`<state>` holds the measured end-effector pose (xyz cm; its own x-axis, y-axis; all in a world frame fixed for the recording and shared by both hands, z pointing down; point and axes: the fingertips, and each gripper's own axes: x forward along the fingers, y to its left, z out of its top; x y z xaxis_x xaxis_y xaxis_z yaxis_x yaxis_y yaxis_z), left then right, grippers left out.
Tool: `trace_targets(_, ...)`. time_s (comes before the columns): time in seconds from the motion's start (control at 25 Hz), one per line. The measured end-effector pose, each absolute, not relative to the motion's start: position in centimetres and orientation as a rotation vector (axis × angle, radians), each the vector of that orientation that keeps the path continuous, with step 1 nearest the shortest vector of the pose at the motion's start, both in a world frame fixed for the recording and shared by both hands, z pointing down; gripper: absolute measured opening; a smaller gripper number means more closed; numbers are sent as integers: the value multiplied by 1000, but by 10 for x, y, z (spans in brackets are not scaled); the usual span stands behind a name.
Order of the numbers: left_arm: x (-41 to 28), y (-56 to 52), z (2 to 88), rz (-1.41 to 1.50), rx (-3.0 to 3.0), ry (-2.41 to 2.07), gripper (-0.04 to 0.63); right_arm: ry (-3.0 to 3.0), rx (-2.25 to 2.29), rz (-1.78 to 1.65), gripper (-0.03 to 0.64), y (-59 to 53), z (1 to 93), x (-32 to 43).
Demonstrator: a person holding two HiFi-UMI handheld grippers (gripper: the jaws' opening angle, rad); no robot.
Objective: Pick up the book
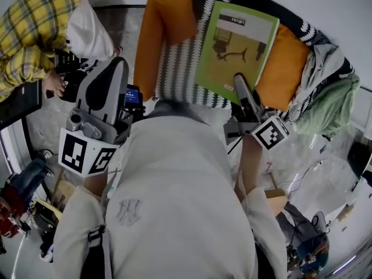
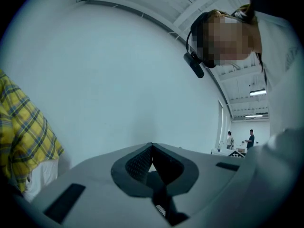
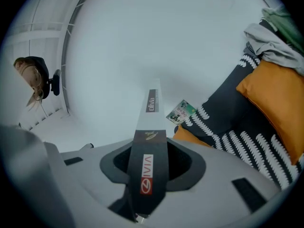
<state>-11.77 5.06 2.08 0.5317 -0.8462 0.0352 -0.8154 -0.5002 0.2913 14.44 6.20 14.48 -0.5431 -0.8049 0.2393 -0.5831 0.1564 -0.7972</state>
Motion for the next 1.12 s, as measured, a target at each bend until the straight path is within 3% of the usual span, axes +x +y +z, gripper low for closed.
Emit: trace_targets(1.12,-112,87,3,-265,2475,-1395,9,2218,-1189,-1337,144,112,88,126)
